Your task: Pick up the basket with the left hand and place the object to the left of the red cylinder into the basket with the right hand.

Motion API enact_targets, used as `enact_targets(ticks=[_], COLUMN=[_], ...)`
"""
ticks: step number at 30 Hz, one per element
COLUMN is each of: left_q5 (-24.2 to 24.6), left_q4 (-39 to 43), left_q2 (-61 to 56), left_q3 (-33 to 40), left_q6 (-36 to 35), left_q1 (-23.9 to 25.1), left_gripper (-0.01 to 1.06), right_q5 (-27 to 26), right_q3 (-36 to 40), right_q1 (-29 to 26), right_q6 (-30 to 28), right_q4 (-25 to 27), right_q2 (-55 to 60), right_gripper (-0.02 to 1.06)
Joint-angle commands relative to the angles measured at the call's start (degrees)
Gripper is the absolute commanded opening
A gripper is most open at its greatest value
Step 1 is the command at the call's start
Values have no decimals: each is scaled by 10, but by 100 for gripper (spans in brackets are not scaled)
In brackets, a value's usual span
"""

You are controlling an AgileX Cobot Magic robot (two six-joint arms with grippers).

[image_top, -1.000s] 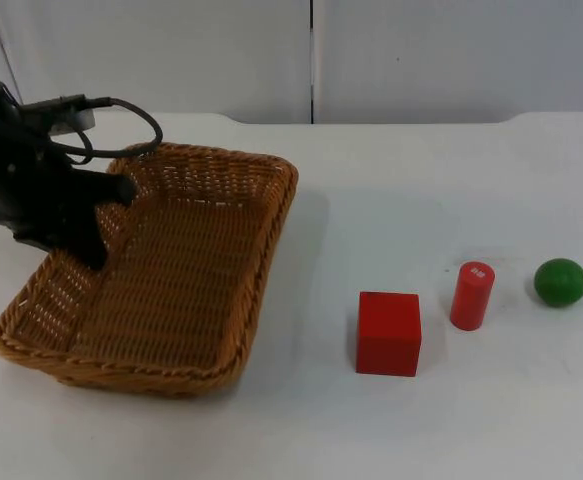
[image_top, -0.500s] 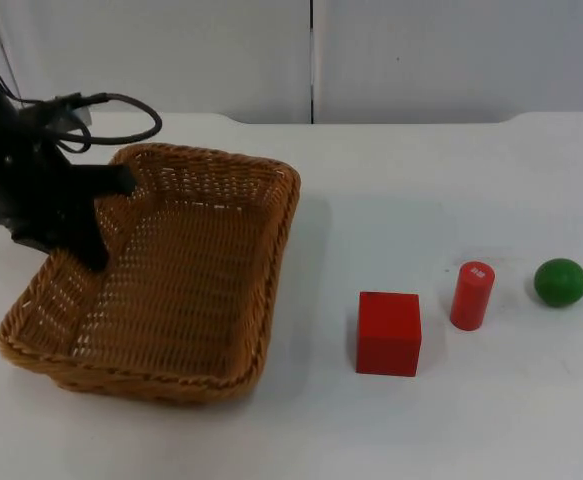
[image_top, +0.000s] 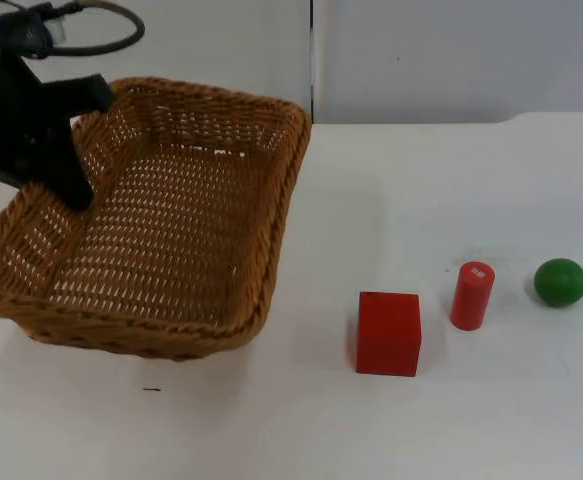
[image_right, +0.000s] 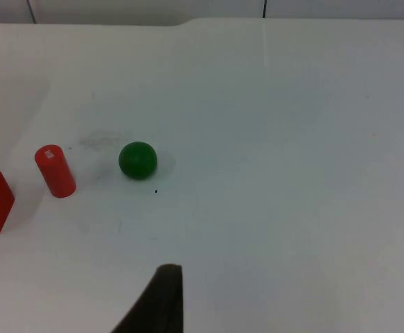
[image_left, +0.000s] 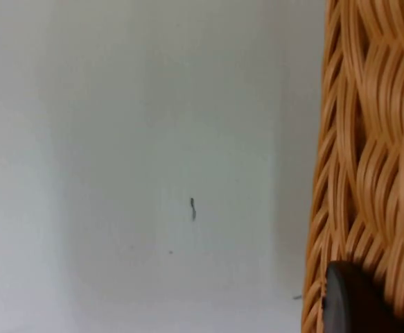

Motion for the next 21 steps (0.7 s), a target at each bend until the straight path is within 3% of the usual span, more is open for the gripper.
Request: enact_targets(ticks=[1, 21], left_q5=[15, 16], left_q4=[-22, -38], left_q2=[-24, -169], left_q3=[6, 127], left_q6=[-5, -11], left_q1=[-2, -2], left_gripper=[0, 0], right_q5=[-4, -4], right_q3=[0, 0], right_q1=[-3, -3], right_q6=[-6, -6], right_q4=[-1, -1], right_q2=[-1, -1], right_gripper=[105, 105])
